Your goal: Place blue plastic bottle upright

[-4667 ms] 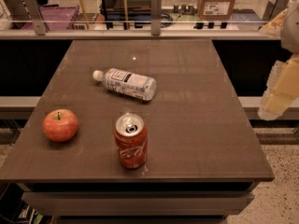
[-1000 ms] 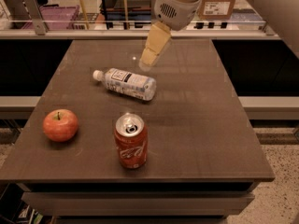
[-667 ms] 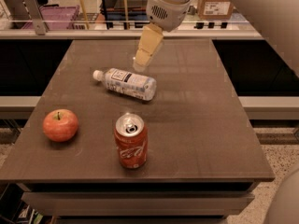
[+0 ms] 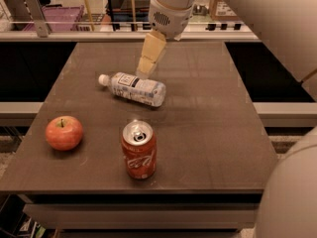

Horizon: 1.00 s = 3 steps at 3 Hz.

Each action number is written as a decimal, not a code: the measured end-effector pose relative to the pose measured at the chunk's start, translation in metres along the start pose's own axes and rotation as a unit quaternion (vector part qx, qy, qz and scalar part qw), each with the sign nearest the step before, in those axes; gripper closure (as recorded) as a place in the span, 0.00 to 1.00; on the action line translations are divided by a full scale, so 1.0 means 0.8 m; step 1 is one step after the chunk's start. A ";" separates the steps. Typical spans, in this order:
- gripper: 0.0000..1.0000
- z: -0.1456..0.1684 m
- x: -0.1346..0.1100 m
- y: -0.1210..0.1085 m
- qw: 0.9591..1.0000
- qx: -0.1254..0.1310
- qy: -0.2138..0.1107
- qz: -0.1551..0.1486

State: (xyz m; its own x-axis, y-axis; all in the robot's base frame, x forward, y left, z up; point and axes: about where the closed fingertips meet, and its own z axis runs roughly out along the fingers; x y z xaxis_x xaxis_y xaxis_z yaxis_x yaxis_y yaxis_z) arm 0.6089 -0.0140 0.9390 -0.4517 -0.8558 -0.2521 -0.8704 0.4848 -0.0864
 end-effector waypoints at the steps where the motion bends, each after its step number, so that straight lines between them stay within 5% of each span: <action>1: 0.00 0.027 -0.013 0.010 0.999 -0.026 0.016 -0.015; 3: 0.00 0.063 -0.036 0.046 0.998 -0.043 0.038 -0.028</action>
Offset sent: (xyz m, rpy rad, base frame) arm -0.0169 0.0486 -0.0492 -0.0590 0.1756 0.1032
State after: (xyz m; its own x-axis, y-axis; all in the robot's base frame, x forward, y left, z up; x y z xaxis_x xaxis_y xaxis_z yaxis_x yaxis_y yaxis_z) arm 0.6000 0.0373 0.8944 -0.4133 -0.8938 -0.1743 -0.9064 0.4221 -0.0149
